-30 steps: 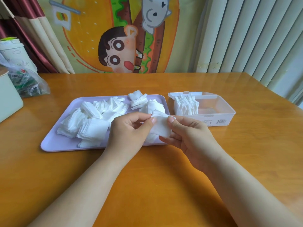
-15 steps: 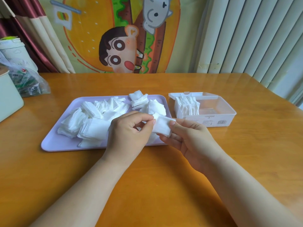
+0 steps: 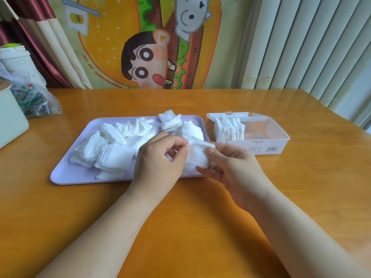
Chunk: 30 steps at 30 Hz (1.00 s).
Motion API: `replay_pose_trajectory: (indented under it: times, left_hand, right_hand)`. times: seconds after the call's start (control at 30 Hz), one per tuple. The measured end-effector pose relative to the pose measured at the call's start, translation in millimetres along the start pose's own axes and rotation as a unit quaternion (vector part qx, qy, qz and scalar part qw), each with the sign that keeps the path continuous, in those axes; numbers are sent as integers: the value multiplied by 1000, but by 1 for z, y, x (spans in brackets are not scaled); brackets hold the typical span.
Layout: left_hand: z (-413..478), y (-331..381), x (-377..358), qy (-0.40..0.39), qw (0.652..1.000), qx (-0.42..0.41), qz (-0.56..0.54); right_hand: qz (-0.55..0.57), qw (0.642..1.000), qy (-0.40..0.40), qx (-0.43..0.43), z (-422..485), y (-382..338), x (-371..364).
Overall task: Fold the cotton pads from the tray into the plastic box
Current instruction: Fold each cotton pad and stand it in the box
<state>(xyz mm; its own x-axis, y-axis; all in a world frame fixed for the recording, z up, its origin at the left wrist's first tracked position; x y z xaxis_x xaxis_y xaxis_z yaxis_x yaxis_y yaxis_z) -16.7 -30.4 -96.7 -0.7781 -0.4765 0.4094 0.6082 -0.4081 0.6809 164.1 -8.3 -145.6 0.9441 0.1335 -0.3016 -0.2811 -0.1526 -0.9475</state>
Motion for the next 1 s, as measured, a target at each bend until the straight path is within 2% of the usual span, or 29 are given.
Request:
replay_pose_trajectory:
  times: [0.13,0.27,0.37,0.53,0.8,0.9,1.0]
  left_hand:
    - [0,9,4,17,997,-63,32]
    - [-2,26,0,-16,990,-128,47]
    - [-3,19,-3,-48,997,-61,22]
    - [-2,0,-10,-81,984,103,-118]
    - [-2,3,-16,-208,962,88,-154]
    - [-4,2,-17,-229,956,89,-162]
    - [-3,0,-17,-213,960,93,-157]
  right_hand:
    - [9,1000,7,-2,-1,0,1]
    - [5,1000,14,-4,0,0,3]
    - [-2,1000,5,3,-1,-2,1]
    - [10,1000,-3,3,1,-2,0]
    - [-8,999,-30,-11,8,-1,2]
    - [-16,1000,-10,-1,11,2,7]
    - [-27,999,-5,19,6,-1,6]
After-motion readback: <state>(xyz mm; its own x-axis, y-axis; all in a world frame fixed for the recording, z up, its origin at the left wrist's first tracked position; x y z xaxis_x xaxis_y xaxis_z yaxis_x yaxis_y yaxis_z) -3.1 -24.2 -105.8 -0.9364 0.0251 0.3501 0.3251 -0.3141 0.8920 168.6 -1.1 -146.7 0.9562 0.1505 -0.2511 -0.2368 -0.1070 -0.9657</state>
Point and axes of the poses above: each hand's wrist, its own z-axis towards the middle knuckle, its own x-axis out of the back of the hand, y = z × x, the point moved 8 cm from there along z, towards the middle knuckle, and after that the axes turned 1 degree about x, right-handed, at the moved point
